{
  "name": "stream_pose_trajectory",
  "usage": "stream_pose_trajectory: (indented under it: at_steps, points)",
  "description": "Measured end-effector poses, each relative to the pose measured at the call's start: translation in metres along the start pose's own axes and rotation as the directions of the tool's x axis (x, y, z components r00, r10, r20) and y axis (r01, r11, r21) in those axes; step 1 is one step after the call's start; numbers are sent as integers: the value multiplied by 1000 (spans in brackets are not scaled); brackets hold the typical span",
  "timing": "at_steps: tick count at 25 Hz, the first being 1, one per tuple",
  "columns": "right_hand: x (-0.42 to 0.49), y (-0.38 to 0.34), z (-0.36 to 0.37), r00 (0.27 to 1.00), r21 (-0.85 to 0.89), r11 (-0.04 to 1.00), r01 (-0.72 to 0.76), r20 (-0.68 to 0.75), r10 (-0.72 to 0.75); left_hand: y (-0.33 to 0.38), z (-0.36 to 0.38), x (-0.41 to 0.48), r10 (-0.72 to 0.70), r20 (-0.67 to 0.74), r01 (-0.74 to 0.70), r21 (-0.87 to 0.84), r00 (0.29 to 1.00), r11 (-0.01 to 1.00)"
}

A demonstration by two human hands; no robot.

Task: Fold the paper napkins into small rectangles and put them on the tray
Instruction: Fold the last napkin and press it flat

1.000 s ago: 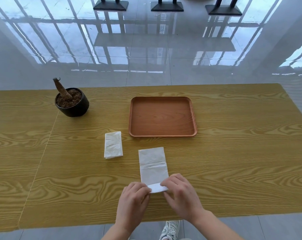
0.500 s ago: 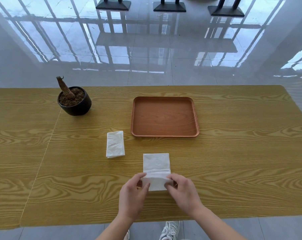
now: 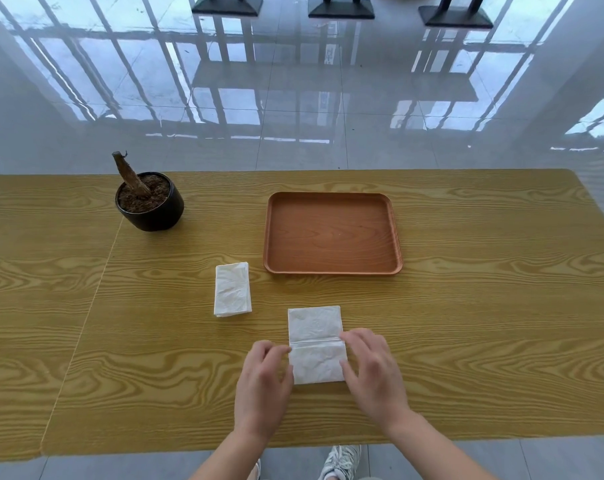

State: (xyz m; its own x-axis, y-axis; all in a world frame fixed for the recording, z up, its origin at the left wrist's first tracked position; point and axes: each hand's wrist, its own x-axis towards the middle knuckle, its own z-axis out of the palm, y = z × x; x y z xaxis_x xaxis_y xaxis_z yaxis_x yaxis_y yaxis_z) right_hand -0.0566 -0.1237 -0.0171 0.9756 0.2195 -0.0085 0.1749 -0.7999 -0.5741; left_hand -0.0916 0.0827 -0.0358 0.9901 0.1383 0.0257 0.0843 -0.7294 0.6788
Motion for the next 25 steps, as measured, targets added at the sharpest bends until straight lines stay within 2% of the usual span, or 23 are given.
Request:
stream_pose_trajectory:
  at_steps: [2,3,6,9,12,15,18,21,25]
  points:
    - [-8,2,1,991,-88,988,127,53,-123,-8,2,-11,225,77,-234,155,971,960]
    - [-10,3,2,986,-108,982,155,80,-147,-10,4,-15,293,136,-317,222,946,922]
    - [-12,8,4,978,-159,968,195,108,-179,-13,6,-18,352,270,-435,382,896,815]
    - [-11,11,5,974,-169,965,200,141,-177,-11,5,-17,353,297,-453,418,887,787]
    - [-7,12,4,977,-143,974,178,142,-158,-3,2,-9,283,230,-352,363,931,863]
    - [18,13,1,998,-52,999,0,62,3,9,0,19,65,127,-89,194,990,977]
    - [55,18,-4,991,-45,992,-118,58,121,14,-2,56,-143,116,126,140,983,982]
    - [80,19,-4,975,-81,984,-159,143,169,16,-1,86,-247,174,213,191,953,958]
    - [92,19,-1,967,-122,979,-165,175,185,15,1,101,-282,232,227,239,931,944]
